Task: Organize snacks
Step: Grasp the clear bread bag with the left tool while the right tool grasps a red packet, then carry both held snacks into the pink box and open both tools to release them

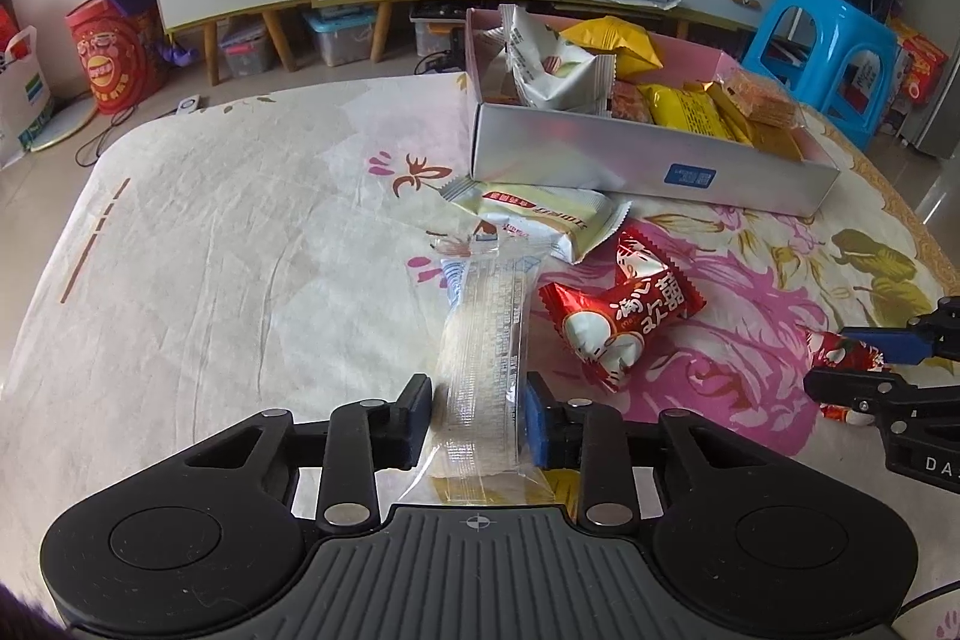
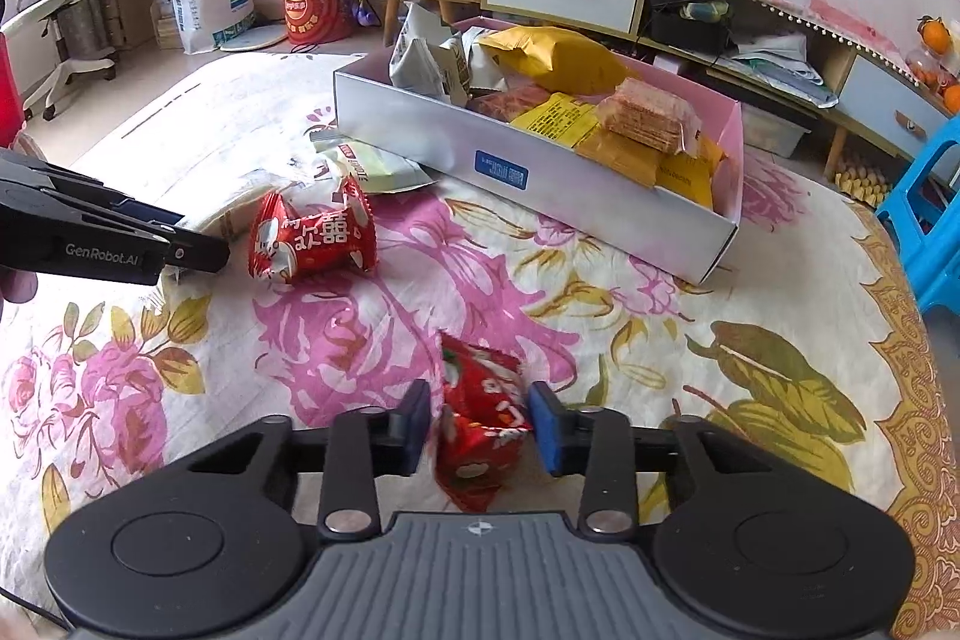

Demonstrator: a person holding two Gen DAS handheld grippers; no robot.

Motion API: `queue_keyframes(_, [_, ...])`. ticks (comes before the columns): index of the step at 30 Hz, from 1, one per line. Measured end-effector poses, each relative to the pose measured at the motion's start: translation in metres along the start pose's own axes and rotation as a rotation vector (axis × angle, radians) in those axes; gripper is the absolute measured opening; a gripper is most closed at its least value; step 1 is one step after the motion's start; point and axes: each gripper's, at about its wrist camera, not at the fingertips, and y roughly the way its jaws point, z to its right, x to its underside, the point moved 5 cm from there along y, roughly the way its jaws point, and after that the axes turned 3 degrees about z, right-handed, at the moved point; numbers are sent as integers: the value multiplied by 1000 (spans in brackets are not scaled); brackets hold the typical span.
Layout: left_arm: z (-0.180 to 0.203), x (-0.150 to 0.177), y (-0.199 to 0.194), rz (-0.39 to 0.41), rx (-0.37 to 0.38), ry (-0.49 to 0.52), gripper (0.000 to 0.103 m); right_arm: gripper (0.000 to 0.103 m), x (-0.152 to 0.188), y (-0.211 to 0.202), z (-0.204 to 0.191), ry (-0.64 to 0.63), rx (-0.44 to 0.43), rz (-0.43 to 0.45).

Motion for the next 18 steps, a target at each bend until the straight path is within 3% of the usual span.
queue_keyframes(13, [0, -4, -5, 20, -19, 6, 21, 22, -7, -8, -5, -16, -9, 30])
queue_keyframes(18, [2, -2, 0, 14, -1, 22, 28, 22, -8, -7, -4, -11, -6, 27])
